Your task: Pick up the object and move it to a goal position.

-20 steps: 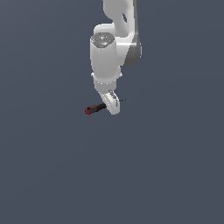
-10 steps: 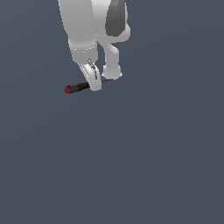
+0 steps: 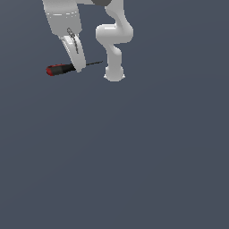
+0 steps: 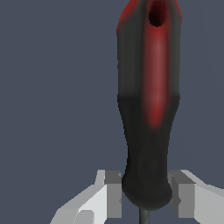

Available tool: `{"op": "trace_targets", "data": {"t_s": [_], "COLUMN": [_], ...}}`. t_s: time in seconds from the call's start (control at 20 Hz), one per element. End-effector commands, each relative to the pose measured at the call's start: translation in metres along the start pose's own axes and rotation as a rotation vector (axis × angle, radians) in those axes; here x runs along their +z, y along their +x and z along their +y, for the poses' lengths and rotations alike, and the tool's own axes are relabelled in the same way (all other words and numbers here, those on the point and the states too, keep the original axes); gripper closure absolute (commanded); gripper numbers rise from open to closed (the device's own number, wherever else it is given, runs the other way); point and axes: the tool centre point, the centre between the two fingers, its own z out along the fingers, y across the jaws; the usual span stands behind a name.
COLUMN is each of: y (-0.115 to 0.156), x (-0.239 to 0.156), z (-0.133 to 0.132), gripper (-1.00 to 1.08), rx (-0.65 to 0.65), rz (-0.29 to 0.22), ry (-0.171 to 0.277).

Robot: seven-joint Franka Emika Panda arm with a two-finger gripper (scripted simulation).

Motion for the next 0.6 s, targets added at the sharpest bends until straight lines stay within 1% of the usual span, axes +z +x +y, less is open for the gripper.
{"op": "trace_targets", "data": {"t_s": [0.0,0.3,0.55], "y": [0.006,0.014,0.015], "x": [-0.013,-0.03,-0.03], "z": [0.006,0.013,0.012], "gripper": [1.08,1.08,1.08], "rx": [-0.002,-0.003,-0.003], "rz": [0.0,0.001,0.001], "ry": [0.0,0.0,0.0]}}
